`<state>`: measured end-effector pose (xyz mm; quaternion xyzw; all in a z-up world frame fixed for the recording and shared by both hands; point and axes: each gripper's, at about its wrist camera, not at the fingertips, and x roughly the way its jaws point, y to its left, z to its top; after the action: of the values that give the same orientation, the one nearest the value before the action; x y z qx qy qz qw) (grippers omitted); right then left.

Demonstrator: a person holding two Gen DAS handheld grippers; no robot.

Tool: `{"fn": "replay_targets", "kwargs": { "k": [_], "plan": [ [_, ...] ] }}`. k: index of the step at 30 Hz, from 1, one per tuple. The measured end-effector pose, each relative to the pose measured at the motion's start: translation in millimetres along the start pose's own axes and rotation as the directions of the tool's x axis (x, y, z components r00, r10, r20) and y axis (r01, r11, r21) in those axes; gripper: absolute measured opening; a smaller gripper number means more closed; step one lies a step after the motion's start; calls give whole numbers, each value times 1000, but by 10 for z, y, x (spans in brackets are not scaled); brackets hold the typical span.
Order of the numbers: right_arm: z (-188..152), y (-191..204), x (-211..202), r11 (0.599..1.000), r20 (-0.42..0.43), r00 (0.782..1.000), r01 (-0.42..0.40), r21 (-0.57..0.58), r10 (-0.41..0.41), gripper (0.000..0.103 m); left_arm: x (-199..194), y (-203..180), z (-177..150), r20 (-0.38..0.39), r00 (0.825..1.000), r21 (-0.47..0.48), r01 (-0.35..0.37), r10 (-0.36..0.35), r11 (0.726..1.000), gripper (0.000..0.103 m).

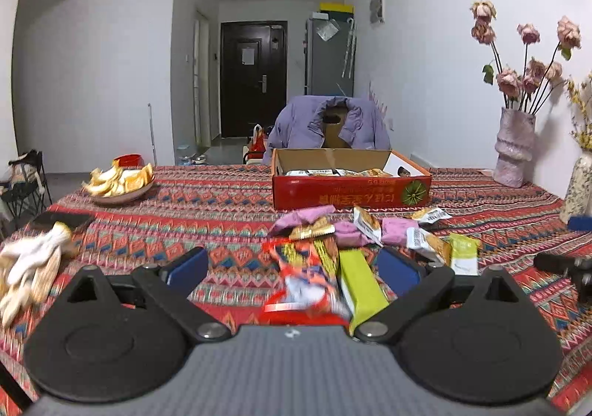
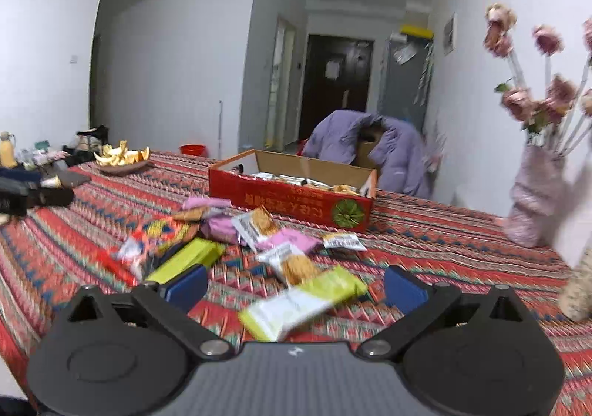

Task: Organize snacks
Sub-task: 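Withdraw both tools from the box back toward the snack pile, then grasp a pumpkin-seed crisp packet with the left tool while the right tool grasps another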

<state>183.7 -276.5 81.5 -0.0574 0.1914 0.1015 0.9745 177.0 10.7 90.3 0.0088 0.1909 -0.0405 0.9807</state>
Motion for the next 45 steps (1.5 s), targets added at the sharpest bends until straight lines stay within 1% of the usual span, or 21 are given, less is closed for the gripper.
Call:
{"fn": "replay_targets", "kwargs": {
  "k": [2, 3, 4, 7, 10, 13, 17, 21, 23, 26, 27, 28, 30, 31, 33, 35, 36, 39, 42, 44, 45],
  "plan": [
    [-197, 75, -75, 1000, -6, 1000, -16, 25, 16, 102, -102, 17, -111, -8, 1000, 21, 1, -1, 1000, 101],
    [-283, 106, -89, 1000, -18, 1000, -21, 22, 21, 102, -126, 15, -156, -17, 1000, 30, -15, 15, 999, 101],
    [-364, 139, -86, 1000, -36, 999, -17, 9, 17, 102, -160, 29, -204, -22, 999, 32, -26, 27, 999, 101],
    [-500, 188, -57, 1000, -78, 997, 16, -13, -17, 102, -170, 56, -280, -43, 999, 9, -23, 23, 1000, 101],
    [-529, 152, -15, 1000, -94, 996, 12, 15, -11, 102, -103, 75, -298, -64, 998, -10, -15, 14, 1000, 101],
    [-487, 112, 36, 999, -88, 996, 12, 36, -9, 102, -4, 60, -276, -73, 997, -4, -21, 21, 1000, 101],
    [-420, 43, 133, 998, -75, 997, 2, 56, 2, 100, 169, 59, -215, -88, 996, -27, 0, -2, 1000, 101],
    [-332, -34, 361, 998, -99, 995, -19, 63, 25, 98, 489, 75, -114, -141, 988, -76, 50, -60, 996, 100],
    [-269, -79, 524, 998, -115, 993, -22, 55, 28, 94, 709, 63, -49, -163, 982, -92, 83, -97, 992, 99],
    [-142, -167, 806, 998, -133, 990, -41, 50, 48, 91, 1074, 30, 69, -182, 976, -98, 101, -117, 990, 92],
    [-100, -194, 908, 997, -143, 988, -53, 50, 60, 90, 1210, 24, 115, -183, 975, -102, 110, -127, 989, 91],
    [-47, -226, 1038, 997, -152, 985, -69, 46, 76, 85, 1385, 26, 172, -190, 972, -109, 119, -138, 987, 90],
    [28, -256, 1263, 995, -168, 981, -92, 26, 95, 84, 1721, 38, 252, -218, 963, -127, 133, -158, 983, 89],
    [59, -259, 1380, 996, -174, 981, -89, 1, 88, 84, 1927, 51, 281, -243, 956, -144, 133, -166, 981, 88],
    [102, -249, 1624, 995, -196, 978, -90, -51, 79, 83, 2245, 76, 298, -297, 941, -178, 110, -160, 978, 78],
    [120, -258, 1858, 988, -229, 966, -135, -73, 115, 72, 2491, 133, 297, -308, 933, -230, 117, -186, 966, 78],
    [127, -260, 1933, 985, -241, 961, -156, -78, 133, 70, 2597, 147, 294, -323, 928, -246, 106, -184, 963, 78],
    [146, -248, 2126, 973, -254, 952, -205, -108, 173, 69, 2827, 209, 293, -345, 919, -293, 88, -191, 952, 77],
    [157, -279, 2282, 966, -272, 942, -233, -114, 195, 68, 2980, 271, 283, -355, 898, -363, 122, -258, 924, 76],
    [147, -337, 2367, 963, -284, 932, -257, -83, 224, 65, 3047, 317, 271, -370, 888, -405, 110, -273, 907, 65],
    [145, -371, 2410, 961, -291, 926, -268, -62, 240, 63, 3060, 338, 266, -367, 889, -421, 104, -275, 901, 59]
  ]
}}
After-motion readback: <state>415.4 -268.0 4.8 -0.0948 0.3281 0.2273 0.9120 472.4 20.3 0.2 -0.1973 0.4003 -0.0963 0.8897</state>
